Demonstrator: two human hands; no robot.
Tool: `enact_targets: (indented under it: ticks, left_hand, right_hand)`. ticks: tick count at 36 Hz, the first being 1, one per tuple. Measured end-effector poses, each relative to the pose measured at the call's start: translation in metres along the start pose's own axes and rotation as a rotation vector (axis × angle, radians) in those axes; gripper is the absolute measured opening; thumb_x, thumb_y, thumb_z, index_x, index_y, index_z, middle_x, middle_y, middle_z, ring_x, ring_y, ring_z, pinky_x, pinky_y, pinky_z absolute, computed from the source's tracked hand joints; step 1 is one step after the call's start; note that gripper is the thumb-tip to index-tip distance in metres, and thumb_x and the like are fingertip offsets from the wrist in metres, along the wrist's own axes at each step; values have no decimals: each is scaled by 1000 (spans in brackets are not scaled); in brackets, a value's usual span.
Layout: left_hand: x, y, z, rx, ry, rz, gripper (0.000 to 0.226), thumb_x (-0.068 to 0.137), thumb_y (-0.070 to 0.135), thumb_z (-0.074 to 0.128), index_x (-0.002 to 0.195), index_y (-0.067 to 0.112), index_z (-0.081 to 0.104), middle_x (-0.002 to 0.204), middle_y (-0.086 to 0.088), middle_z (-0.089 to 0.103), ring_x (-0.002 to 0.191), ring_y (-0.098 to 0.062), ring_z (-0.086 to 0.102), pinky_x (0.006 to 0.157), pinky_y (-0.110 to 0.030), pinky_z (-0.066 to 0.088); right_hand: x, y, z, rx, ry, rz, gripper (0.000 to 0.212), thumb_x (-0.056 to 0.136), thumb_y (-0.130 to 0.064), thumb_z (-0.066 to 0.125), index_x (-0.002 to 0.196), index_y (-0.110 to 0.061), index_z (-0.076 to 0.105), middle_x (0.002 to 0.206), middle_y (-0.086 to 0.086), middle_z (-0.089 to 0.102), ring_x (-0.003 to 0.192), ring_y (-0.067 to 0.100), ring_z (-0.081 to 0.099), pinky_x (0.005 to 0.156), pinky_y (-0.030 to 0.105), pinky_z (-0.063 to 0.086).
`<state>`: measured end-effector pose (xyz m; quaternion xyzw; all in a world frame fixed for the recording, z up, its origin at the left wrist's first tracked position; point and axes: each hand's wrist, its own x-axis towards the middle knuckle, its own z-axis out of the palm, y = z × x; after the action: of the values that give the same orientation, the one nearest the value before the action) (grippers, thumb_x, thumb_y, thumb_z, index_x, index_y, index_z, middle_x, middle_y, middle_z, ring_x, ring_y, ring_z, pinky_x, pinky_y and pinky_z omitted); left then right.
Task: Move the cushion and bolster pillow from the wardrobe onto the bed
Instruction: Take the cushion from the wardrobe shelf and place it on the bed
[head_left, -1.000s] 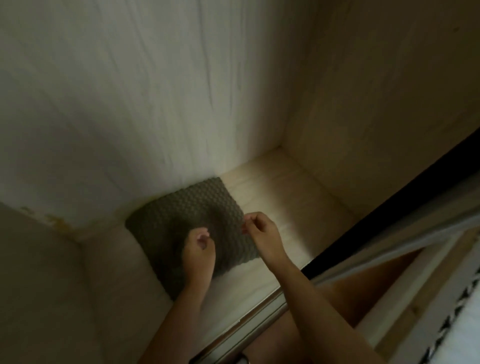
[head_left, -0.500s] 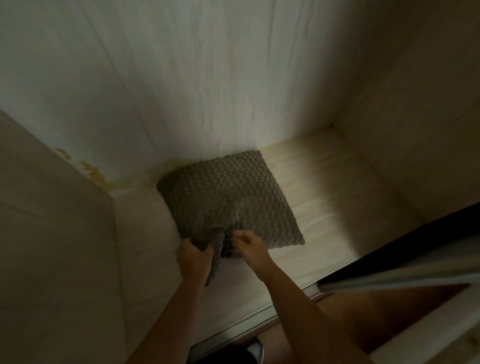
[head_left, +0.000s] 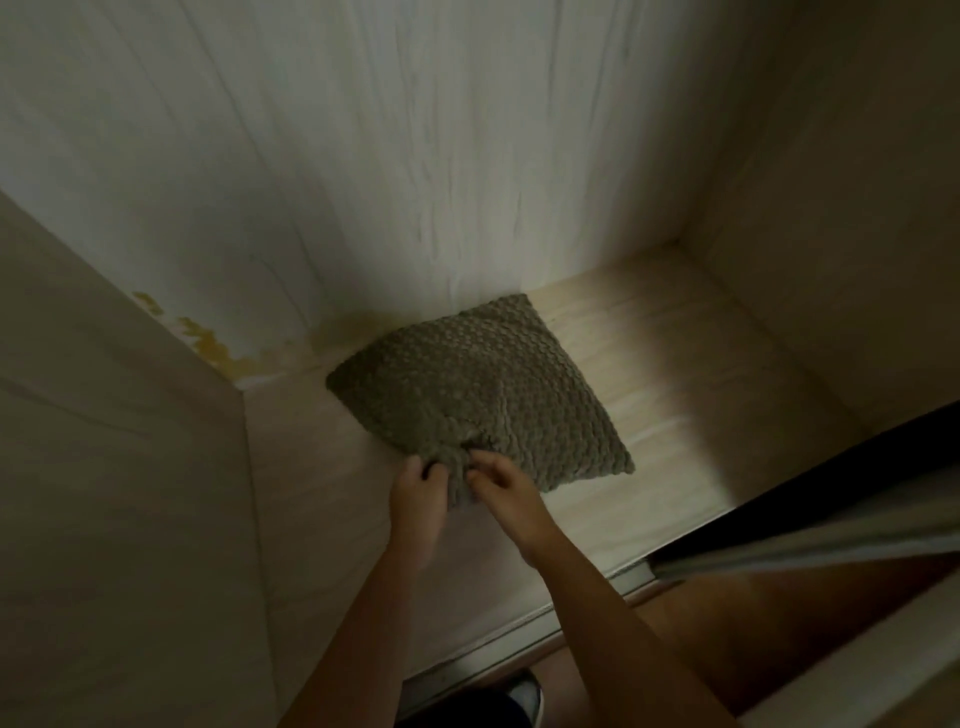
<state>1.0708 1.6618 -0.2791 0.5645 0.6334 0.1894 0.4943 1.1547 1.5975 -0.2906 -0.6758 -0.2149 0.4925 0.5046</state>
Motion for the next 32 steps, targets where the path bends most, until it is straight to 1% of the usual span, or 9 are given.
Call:
enact_targets:
  ticks: [2, 5, 7, 10, 16, 20, 25, 29, 32]
  left_hand:
    - [-13, 24, 0, -65, -62, 60, 18, 89, 6, 44, 78, 16, 53, 72, -6, 52, 66, -22, 49, 55, -31, 36]
    - [-38, 60, 1, -169, -144, 152, 24, 89, 3, 42, 93, 18, 60, 89, -5, 62, 79, -18, 56, 69, -30, 43]
    - [-53, 83, 3, -220, -191, 190, 30, 88, 2, 40, 90, 22, 62, 92, -4, 64, 84, -21, 58, 75, -34, 46]
    - [-76, 119, 7, -324, -278, 195, 33, 89, 2, 39, 79, 23, 63, 81, -13, 62, 72, -26, 56, 67, -38, 46]
    - [-128, 182, 14, -456, -370, 276, 29, 86, 1, 38, 67, 10, 58, 68, -14, 57, 68, -26, 53, 67, -38, 43]
    - [-177, 216, 20, -496, -421, 349, 21, 83, 0, 37, 68, 9, 48, 73, -14, 47, 68, -24, 43, 63, -36, 37]
    - [-234, 239, 22, -448, -521, 434, 36, 86, 5, 39, 54, 22, 46, 55, 3, 44, 50, -10, 42, 50, -25, 36]
    - [-294, 244, 22, -379, -647, 508, 29, 86, 6, 38, 59, 15, 44, 58, 1, 42, 55, -15, 41, 53, -29, 35]
    - [-337, 237, 20, -338, -764, 537, 22, 79, 15, 42, 58, 17, 40, 59, -1, 38, 60, -19, 39, 60, -34, 33]
  right_hand:
    - [-6, -15, -7, 1, 10, -45, 32, 91, -6, 52, 122, -11, 55, 87, -4, 58, 78, 3, 55, 67, 9, 46]
    - [-19, -43, -21, 5, 73, -108, 36, 90, -3, 51, 124, -12, 54, 83, -3, 55, 73, 5, 53, 68, 15, 44]
    - [-30, -62, -34, 4, 131, -145, 35, 89, -1, 50, 123, -10, 56, 84, -2, 55, 71, 5, 54, 65, 14, 44]
    - [-53, -92, -55, -16, 191, -217, 33, 89, 1, 50, 121, -3, 57, 90, 6, 58, 69, 7, 55, 58, 9, 47]
    - [-118, -155, -91, -96, 301, -361, 27, 88, 0, 51, 112, -4, 63, 112, 22, 60, 104, 28, 57, 93, 35, 47]
    - [-169, -184, -119, -122, 363, -452, 27, 86, 4, 52, 106, -6, 66, 90, 2, 58, 81, -4, 54, 74, 9, 41]
    - [-224, -197, -150, -190, 466, -500, 22, 86, 1, 54, 101, -9, 67, 100, 12, 55, 92, 15, 52, 82, 20, 42]
    - [-279, -193, -170, -220, 601, -552, 17, 88, -5, 55, 87, -19, 64, 96, 5, 52, 86, 4, 50, 77, 7, 39]
    - [-319, -183, -181, -244, 701, -563, 23, 90, -9, 53, 77, -27, 58, 98, 8, 52, 85, 4, 51, 77, 9, 40]
